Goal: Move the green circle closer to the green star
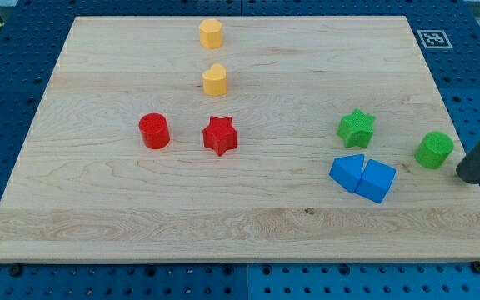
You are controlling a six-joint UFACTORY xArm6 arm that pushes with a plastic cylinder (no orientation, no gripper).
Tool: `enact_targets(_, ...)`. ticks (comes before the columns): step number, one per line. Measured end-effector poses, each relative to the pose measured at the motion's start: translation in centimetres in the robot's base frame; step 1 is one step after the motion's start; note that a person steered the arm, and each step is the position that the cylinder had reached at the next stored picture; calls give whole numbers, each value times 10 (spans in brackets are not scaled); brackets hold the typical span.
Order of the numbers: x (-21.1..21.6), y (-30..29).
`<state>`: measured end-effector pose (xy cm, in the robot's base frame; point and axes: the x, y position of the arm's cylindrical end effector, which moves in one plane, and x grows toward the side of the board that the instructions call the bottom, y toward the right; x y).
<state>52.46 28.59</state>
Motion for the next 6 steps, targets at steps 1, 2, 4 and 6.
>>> enact_targets(1, -1, -3)
enact_targets(2, -5, -13)
enact_targets(4, -21, -37)
enact_targets(6, -66, -62)
